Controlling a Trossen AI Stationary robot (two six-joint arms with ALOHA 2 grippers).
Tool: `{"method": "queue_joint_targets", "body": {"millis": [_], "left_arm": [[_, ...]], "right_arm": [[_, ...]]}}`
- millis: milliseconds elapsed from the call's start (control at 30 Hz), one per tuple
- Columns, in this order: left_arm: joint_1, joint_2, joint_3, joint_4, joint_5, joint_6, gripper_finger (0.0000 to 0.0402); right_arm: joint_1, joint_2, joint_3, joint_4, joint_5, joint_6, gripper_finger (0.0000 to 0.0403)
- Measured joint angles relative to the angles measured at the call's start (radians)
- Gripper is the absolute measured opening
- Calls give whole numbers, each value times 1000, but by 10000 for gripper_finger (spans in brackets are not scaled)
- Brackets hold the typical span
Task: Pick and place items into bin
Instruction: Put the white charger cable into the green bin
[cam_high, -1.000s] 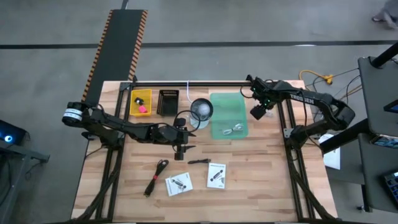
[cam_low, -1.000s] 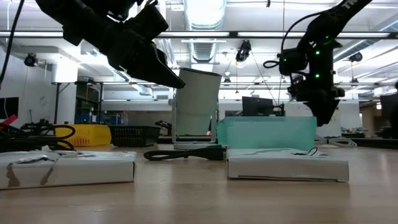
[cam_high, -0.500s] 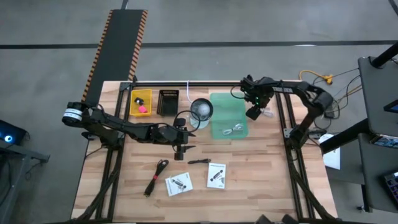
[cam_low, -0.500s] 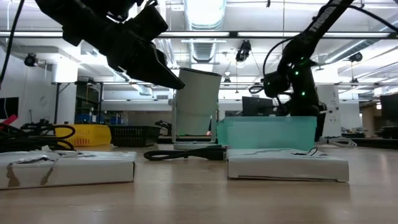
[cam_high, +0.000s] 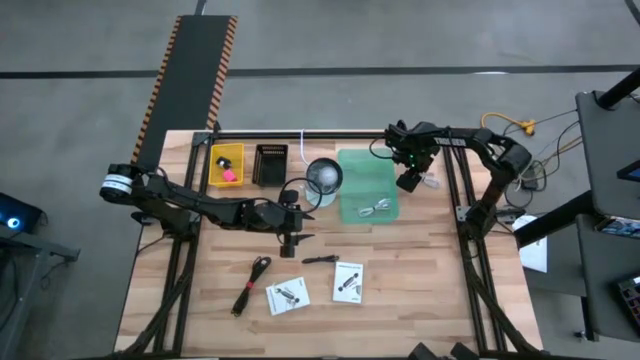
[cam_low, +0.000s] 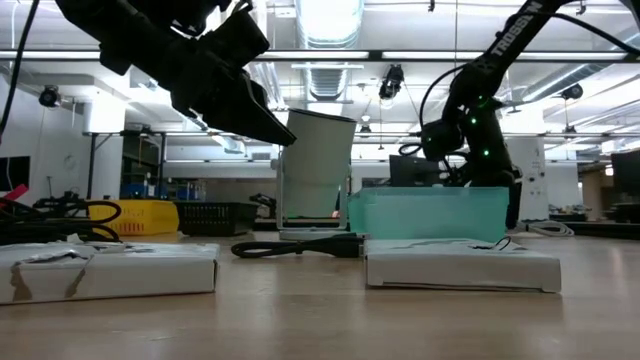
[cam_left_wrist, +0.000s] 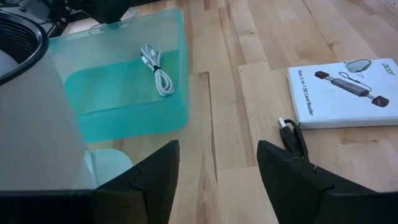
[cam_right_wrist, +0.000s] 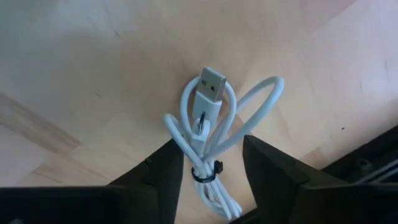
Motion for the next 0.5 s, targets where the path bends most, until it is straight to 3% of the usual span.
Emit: {"method": "queue_joint_targets", "body": {"millis": [367,500], "left_arm": [[0,0,0,1,0,0,199],[0,0,-2,2,0,0,199]], "right_arm": [[0,0,-4,-12,-9,-49,19],[0,-3,-4,-87,-16,-74,10]]}}
